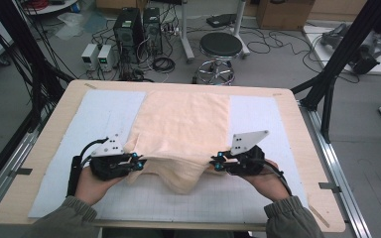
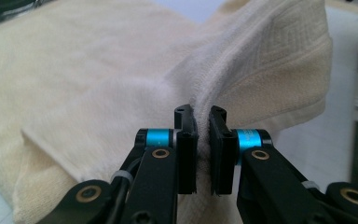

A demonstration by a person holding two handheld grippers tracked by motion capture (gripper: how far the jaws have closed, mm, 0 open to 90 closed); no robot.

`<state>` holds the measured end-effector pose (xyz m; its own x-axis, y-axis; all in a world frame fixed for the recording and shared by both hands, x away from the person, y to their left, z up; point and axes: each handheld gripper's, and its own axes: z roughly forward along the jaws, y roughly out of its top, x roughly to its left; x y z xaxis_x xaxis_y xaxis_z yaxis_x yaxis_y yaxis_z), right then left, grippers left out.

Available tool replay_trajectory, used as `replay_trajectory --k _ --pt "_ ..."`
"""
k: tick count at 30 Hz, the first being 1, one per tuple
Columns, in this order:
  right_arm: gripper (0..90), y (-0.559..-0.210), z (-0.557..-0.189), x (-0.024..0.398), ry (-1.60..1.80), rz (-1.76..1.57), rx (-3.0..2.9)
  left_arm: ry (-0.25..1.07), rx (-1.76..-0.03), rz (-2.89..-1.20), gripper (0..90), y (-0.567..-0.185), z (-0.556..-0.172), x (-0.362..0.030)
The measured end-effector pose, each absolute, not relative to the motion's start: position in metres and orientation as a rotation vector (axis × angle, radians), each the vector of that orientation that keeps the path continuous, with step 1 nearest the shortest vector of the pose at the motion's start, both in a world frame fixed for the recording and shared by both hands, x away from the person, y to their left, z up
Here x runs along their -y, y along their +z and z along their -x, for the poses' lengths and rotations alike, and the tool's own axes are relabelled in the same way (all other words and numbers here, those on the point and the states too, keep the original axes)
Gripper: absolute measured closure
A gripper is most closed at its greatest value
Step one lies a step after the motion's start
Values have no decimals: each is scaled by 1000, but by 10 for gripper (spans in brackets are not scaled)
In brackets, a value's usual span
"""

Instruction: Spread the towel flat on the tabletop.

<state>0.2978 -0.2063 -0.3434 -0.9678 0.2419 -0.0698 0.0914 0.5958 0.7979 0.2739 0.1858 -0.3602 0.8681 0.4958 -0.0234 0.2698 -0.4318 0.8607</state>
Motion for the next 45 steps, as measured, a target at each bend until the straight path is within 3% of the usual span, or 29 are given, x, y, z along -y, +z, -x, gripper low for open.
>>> replay_trajectory --k 4,7,8,11,14,20,25,29,31,34,40,43,45 --pt "831 -322 -295 202 1343 -208 -2674 317 -537 -2024 825 -346 -267 -190" --pt "793 -334 -325 188 1299 -312 -2645 375 -686 -2024 802 -361 -295 -197" --pt "701 -344 -340 184 1253 -396 -2620 381 -765 -2027 754 -369 -307 -200" --pt "678 -366 -364 184 1294 -583 -2603 348 -889 -2011 624 -388 -329 -211" --pt "666 -374 -355 190 1290 -548 -2608 350 -864 -2001 565 -395 -330 -213" --pt "558 -382 -345 198 1261 -546 -2692 320 -774 -2109 487 -410 -333 -193" --pt "544 -403 -333 207 1152 -566 -2741 336 -782 -2167 522 -425 -337 -181" --pt "645 -414 -332 215 1145 -622 -2745 357 -763 -2191 725 -422 -332 -181" --pt "696 -411 -330 216 1154 -590 -2733 360 -754 -2183 783 -415 -325 -183" --pt "766 -401 -322 217 1193 -547 -2723 371 -712 -2157 803 -402 -303 -189" --pt "790 -371 -290 222 1273 -413 -2733 366 -601 -2118 808 -368 -234 -198" --pt "787 -351 -264 226 1365 -322 -2763 303 -545 -2087 801 -347 -193 -203" --pt "733 -338 -244 229 1428 -240 -2778 284 -501 -2070 725 -336 -170 -204"
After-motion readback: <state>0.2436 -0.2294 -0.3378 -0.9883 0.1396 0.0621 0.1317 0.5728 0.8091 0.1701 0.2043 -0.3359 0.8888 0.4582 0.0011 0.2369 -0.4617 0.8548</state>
